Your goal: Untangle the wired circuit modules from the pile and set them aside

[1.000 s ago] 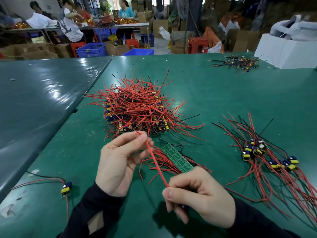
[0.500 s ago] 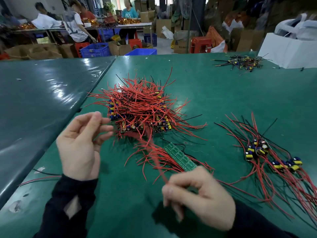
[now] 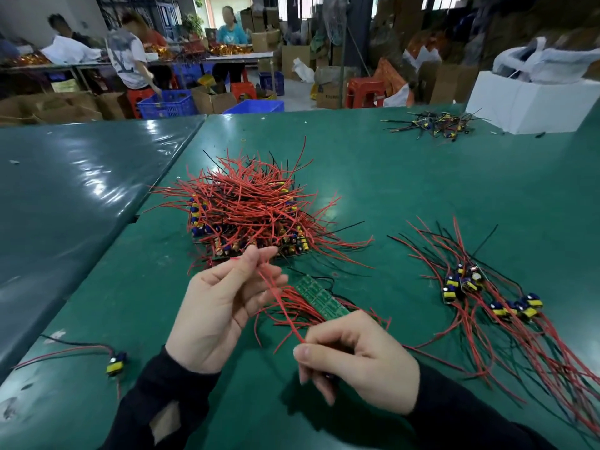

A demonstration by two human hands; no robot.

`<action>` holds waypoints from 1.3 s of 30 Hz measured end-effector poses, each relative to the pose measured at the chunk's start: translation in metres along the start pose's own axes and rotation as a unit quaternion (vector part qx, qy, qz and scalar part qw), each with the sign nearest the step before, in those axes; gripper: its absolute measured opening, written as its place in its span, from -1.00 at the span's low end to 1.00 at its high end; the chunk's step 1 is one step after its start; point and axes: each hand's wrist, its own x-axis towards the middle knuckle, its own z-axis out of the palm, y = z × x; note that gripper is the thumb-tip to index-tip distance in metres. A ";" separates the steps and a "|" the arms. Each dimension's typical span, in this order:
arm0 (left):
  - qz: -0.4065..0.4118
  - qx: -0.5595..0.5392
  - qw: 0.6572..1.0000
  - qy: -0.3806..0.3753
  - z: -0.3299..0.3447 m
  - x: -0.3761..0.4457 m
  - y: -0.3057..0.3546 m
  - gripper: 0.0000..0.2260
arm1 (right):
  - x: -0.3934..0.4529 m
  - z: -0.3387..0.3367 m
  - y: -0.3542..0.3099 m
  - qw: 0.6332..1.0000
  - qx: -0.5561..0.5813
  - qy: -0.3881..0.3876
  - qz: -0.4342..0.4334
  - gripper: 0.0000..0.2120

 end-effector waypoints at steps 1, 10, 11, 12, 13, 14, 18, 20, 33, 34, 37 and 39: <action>-0.004 0.000 1.000 0.003 -0.001 -0.001 0.001 -0.77 | 0.000 0.000 0.000 1.000 -0.002 -0.002 0.000 -0.73; 0.109 0.143 0.982 0.057 -0.006 -0.002 -0.002 -0.74 | -0.001 -0.002 -0.001 0.991 -0.123 -0.006 -0.050 -0.69; 0.105 0.151 0.980 0.070 -0.007 -0.002 -0.002 -0.72 | -0.002 -0.002 0.001 0.979 -0.190 0.005 -0.080 -0.67; 0.094 0.157 0.980 0.079 -0.008 -0.001 -0.002 -0.70 | -0.002 -0.001 0.003 0.961 -0.255 0.014 -0.107 -0.65; 0.081 0.163 0.979 0.086 -0.009 -0.001 -0.002 -0.68 | -0.002 0.000 0.005 0.943 -0.307 0.018 -0.128 -0.64; 0.067 0.171 0.979 0.091 -0.011 0.000 -0.002 -0.67 | -0.002 0.000 0.007 0.930 -0.339 0.016 -0.141 -0.64; 0.032 0.163 0.982 0.089 -0.013 0.003 0.004 -0.72 | -0.001 -0.003 0.008 0.925 -0.347 0.024 -0.151 -0.72; 0.054 0.153 0.981 0.105 -0.017 0.004 0.006 -0.67 | -0.001 -0.011 0.004 0.938 -0.318 0.039 -0.135 -0.81; 0.096 0.756 0.613 0.208 -0.028 -0.031 0.043 -0.39 | 0.002 -0.039 0.001 0.941 -0.316 0.079 -0.093 -0.82; 0.162 0.748 0.608 0.211 -0.023 -0.035 0.046 -0.49 | 0.002 -0.039 0.000 0.940 -0.315 0.071 -0.106 -0.79; 0.328 0.665 0.671 0.010 0.003 -0.040 0.040 -0.73 | 0.001 -0.036 -0.003 0.945 -0.289 0.073 -0.136 -0.60; 0.240 0.630 0.721 -0.159 0.019 -0.038 0.029 -0.61 | 0.000 -0.037 -0.004 0.940 -0.292 0.086 -0.153 -0.56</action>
